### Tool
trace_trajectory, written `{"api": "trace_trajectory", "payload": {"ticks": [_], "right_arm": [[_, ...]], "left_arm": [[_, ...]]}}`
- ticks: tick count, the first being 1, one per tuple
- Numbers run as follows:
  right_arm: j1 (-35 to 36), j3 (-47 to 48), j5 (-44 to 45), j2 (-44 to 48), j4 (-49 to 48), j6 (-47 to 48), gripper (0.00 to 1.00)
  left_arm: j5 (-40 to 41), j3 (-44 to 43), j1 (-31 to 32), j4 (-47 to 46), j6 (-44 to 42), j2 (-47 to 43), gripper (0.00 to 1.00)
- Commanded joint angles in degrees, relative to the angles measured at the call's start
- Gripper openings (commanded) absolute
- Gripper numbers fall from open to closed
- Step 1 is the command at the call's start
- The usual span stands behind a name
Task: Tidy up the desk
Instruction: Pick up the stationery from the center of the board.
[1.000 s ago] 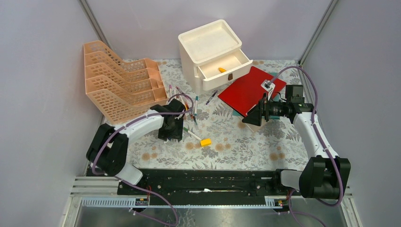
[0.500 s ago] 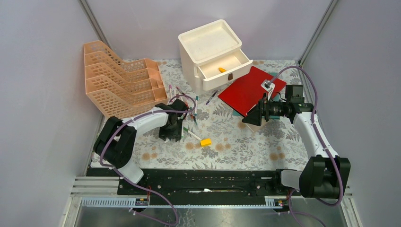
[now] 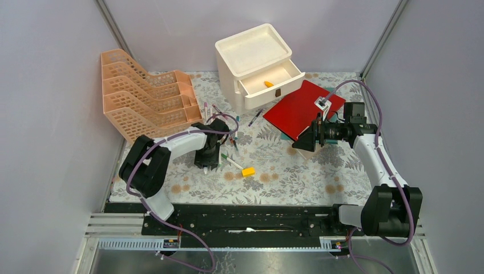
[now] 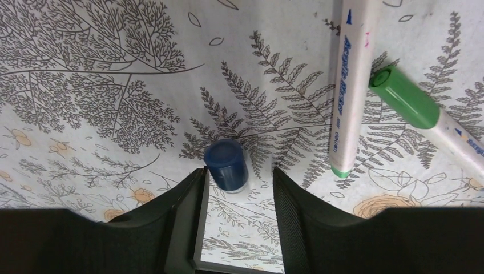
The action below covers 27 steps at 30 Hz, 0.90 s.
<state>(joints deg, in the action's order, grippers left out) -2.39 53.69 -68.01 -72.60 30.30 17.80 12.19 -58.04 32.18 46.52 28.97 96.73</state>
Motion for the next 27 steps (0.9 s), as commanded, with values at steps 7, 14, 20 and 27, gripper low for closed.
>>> {"api": "trace_trajectory", "payload": {"ticks": [7, 14, 20, 27], "right_arm": [[0.24, 0.44, 0.07, -0.31, -0.69, 0.74, 1.0], [0.34, 0.78, -0.69, -0.35, -0.51, 0.91, 1.0], [1.65, 1.44, -2.36, -0.1, 0.8, 2.7, 1.0], [6.77, 5.31, -2.39, -1.16, 6.89, 6.4, 1.0]], "left_arm": [[0.36, -0.97, -0.1, -0.28, 2.05, 1.14, 0.38], [-1.31, 0.52, -0.11, -1.4, 3.64, -0.75, 0.09], [-9.4, 2.03, -0.1, -6.66, 3.42, -8.68, 0.0], [-27.21, 6.16, 0.5, -26.7, 2.21, -19.62, 0.0]]}}
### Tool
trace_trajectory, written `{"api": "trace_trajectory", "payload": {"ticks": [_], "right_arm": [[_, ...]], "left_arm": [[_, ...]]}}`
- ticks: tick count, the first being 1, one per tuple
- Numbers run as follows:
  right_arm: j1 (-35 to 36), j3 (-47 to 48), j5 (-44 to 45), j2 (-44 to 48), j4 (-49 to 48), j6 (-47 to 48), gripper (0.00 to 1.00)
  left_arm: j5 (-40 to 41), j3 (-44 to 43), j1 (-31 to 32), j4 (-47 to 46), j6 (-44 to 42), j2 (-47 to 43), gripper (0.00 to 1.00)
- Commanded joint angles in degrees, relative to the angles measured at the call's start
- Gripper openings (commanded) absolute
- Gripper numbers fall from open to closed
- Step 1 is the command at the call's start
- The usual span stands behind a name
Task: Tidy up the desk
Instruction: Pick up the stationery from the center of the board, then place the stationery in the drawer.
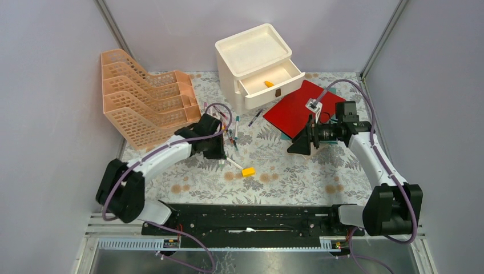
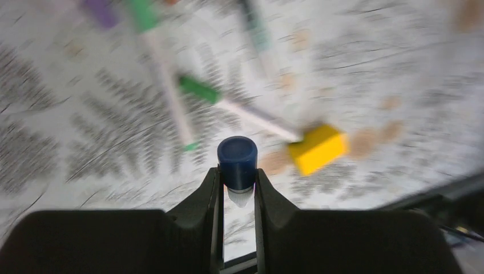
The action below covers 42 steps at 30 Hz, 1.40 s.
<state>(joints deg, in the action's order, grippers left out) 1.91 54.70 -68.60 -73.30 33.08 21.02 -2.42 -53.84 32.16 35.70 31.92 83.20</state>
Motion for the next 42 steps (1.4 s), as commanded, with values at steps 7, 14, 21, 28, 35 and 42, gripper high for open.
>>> {"api": "trace_trajectory", "payload": {"ticks": [7, 14, 21, 28, 35, 42], "right_arm": [[5.06, 10.71, -2.42, -1.32, 6.57, 1.32, 1.0], [8.89, 15.95, 3.76, -3.86, 4.94, -10.68, 1.0], [9.78, 12.87, 9.1, -3.44, -1.98, -20.58, 1.0], [11.2, 11.54, 10.27, -4.01, -3.66, -23.98, 0.94], [13.13, 10.95, 10.99, -4.98, -4.6, -24.7, 0.82], [13.45, 11.08, 12.05, -5.48, -4.84, -25.38, 0.75]], "left_arm": [[-26.37, 6.08, 5.01, -42.57, -6.09, -10.23, 0.0], [-20.23, -2.2, 13.38, -44.46, -18.7, -4.49, 0.0], [-14.79, -6.21, 17.05, -44.12, -23.64, -1.5, 0.0], [-14.25, -5.77, 18.45, -44.74, -23.57, -0.95, 0.0], [-13.86, -5.92, 19.09, -44.84, -23.74, -0.93, 0.0], [-14.24, -6.05, 19.31, -44.98, -24.09, -0.86, 0.0]]}}
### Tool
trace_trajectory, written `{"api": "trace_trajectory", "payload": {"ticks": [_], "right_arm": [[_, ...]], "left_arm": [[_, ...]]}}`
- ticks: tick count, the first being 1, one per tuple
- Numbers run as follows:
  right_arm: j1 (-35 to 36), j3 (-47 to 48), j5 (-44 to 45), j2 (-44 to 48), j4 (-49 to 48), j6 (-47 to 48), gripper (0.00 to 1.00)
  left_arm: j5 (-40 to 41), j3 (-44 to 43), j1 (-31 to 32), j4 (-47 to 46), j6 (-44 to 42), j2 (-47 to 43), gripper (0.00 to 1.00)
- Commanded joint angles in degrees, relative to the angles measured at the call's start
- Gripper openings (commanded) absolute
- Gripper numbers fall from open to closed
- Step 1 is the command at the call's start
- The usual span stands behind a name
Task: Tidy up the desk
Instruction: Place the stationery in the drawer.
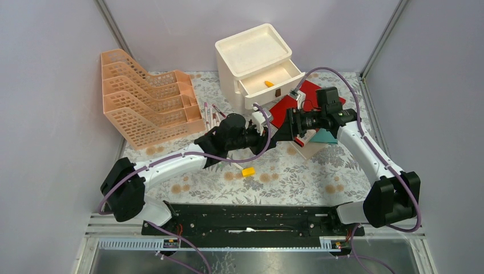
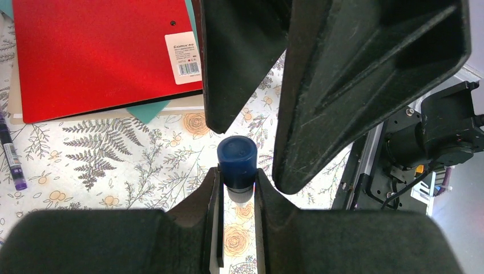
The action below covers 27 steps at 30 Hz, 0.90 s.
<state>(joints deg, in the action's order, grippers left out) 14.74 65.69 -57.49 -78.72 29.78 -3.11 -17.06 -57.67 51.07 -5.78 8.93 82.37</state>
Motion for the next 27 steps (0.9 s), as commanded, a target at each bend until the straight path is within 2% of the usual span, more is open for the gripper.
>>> {"api": "trace_trajectory", "payload": {"ticks": [1, 4, 9, 16, 22, 27], "right_arm": [[0.61, 0.32, 0.79, -0.11, -1.56, -1.3, 0.75], [0.64, 0.98, 0.09, -0.34, -1.82, -1.91, 0.73], [0.64, 1.33, 0.77, -1.06, -1.98, -2.94, 0.61], [0.62, 0.67, 1.08, -1.61, -2.61, -3.71, 0.5], [1.32, -1.68, 0.39, -0.95, -3.5, -4.05, 0.46], [3.12, -2.82, 0.56, -0.68, -3.5, -3.42, 0.47]], "left_arm": [[0.44, -2.2, 0.38, -3.45, -1.11, -0.02, 0.0], [0.4, -1.89, 0.42, -3.45, -1.15, -0.22, 0.0], [0.45, -1.74, 0.44, -3.47, -1.27, -0.45, 0.0], [0.32, -1.9, 0.56, -3.62, -1.29, -0.45, 0.0], [1.42, -2.38, 0.61, -3.79, -1.39, -0.54, 0.0], [2.36, -2.66, 0.56, -3.83, -1.37, -0.31, 0.0]]}}
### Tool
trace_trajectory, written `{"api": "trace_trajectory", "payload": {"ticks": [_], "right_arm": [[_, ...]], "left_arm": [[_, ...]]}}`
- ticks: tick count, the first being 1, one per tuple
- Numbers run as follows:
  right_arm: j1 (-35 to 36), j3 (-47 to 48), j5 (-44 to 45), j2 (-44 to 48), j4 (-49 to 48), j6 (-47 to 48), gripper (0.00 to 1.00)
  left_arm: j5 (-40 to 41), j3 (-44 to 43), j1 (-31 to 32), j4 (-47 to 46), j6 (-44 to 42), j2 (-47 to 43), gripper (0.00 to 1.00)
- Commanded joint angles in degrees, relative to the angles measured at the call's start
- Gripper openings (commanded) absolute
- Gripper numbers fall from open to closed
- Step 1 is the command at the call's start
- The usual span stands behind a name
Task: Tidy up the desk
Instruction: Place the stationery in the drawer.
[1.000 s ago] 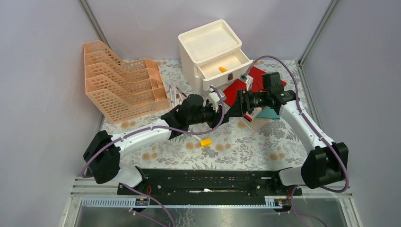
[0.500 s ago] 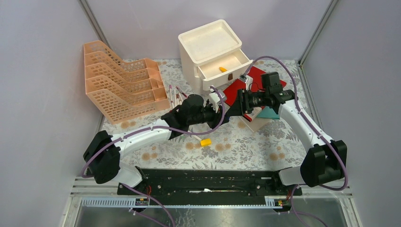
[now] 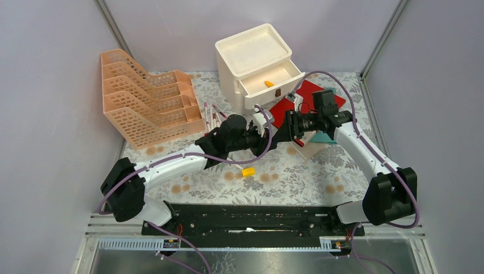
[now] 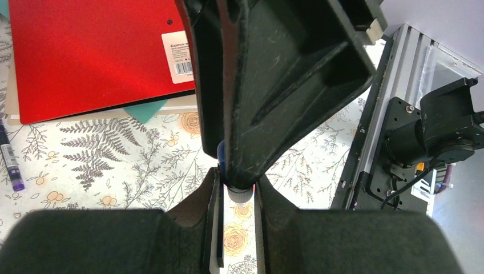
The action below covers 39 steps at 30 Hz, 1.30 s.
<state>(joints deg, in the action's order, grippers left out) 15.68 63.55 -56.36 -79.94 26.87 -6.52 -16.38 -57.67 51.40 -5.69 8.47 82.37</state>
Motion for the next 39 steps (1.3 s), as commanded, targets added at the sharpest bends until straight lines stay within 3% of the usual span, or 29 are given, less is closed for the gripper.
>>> {"api": "trace_trajectory", "payload": {"ticks": [1, 4, 6, 9, 13, 18, 22, 28, 35, 39], "right_arm": [[2.36, -0.77, -0.52, 0.51, -0.59, 0.09, 0.46], [2.73, -0.69, -0.34, 0.22, -0.59, 0.49, 0.41], [2.73, -0.18, -0.48, -0.23, -0.56, 0.66, 0.28], [2.73, 0.93, -0.94, -0.63, -0.33, 1.35, 0.1], [2.77, 2.89, -0.46, -0.73, 1.9, 4.79, 0.0], [2.69, 7.42, 0.7, -1.95, 7.18, 11.56, 0.0], [2.6, 15.02, 5.31, -4.9, 12.55, 19.16, 0.0], [2.1, 30.06, 15.79, -10.51, 14.29, 27.41, 0.0], [1.91, 47.53, 28.18, -19.81, 10.45, 28.47, 0.0], [1.89, 54.91, 32.56, -25.48, 6.49, 27.33, 0.0]], "left_arm": [[1.76, -2.63, 0.21, -3.93, -0.87, -0.36, 0.0], [1.79, -2.93, 0.22, -3.91, -0.67, -0.32, 0.0], [1.87, -3.05, 0.22, -3.89, -0.52, -0.33, 0.01], [3.13, -2.83, 0.2, -4.25, 0.05, -0.5, 0.1], [4.65, -1.48, 0.23, -6.03, 1.8, -1.55, 0.38], [7.46, 1.59, -0.54, -8.29, 3.75, -4.1, 0.77], [6.06, 4.48, -5.66, -9.06, 8.5, -7.74, 0.98], [4.98, 9.89, -14.94, -7.81, 14.71, -16.01, 0.99], [20.86, 14.09, -19.42, 2.88, 19.53, -25.17, 0.99], [23.98, 16.77, -22.55, 8.29, 23.51, -28.85, 0.99]]}}
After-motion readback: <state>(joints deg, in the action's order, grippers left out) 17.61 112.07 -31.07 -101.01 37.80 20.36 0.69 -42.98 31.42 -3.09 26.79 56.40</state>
